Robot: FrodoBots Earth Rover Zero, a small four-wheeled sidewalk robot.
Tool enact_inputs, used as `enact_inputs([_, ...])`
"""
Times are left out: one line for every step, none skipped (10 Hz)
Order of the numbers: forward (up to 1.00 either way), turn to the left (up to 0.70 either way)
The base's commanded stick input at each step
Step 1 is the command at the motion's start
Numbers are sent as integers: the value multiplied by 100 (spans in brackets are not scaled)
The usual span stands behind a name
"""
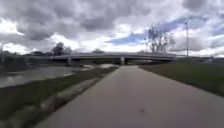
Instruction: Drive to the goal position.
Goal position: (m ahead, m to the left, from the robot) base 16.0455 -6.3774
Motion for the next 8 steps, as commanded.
enact_inputs([100,-18])
enact_inputs([100,-19])
enact_inputs([100,-20])
enact_inputs([100,-20])
enact_inputs([100,-20])
enact_inputs([100,-20])
enact_inputs([100,-20])
enact_inputs([100,-20])
